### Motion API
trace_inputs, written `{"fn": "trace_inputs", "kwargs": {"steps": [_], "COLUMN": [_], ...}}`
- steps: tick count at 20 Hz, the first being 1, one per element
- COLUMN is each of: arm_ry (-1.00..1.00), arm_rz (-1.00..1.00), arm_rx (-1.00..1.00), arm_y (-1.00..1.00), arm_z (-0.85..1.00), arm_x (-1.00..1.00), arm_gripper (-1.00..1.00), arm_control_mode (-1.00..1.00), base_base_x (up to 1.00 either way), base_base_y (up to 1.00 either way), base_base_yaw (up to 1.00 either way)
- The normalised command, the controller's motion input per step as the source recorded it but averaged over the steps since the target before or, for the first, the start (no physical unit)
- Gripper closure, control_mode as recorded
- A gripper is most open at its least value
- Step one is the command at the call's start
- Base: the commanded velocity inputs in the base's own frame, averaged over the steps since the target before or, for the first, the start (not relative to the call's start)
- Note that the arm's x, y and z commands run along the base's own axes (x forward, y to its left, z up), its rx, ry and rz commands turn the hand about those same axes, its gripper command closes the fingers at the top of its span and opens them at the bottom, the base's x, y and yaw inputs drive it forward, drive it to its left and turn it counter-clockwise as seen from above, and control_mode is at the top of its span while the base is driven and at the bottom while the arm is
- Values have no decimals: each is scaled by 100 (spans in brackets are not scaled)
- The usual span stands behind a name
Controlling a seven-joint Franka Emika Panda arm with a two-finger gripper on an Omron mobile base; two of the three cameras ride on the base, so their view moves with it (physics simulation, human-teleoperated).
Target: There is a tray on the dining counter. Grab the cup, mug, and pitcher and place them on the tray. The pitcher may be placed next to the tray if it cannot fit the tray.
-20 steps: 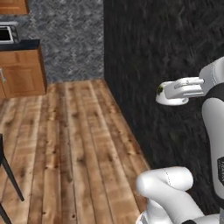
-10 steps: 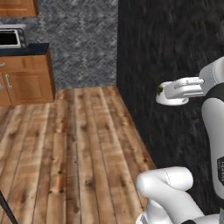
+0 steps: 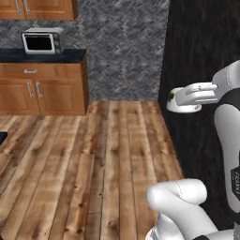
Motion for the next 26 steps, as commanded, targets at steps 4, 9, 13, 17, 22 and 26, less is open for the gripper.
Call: {"fn": "trace_inputs", "kwargs": {"steps": [4, 9, 13, 17, 22, 26], "arm_ry": [0, 0, 0, 0, 0, 0], "arm_rz": [0, 0, 0, 0, 0, 0], "arm_rx": [0, 0, 0, 0, 0, 0], "arm_y": [0, 0, 0, 0, 0, 0], "arm_z": [0, 0, 0, 0, 0, 0], "arm_x": [0, 0, 0, 0, 0, 0], "arm_gripper": [100, 100, 100, 100, 100, 100], "arm_control_mode": [100, 100, 100, 100, 100, 100], "base_base_x": [77, 55, 61, 72, 68, 67], "base_base_y": [0, 0, 0, 0, 0, 0], "base_base_yaw": [58, 60, 68, 71, 69, 61]}}
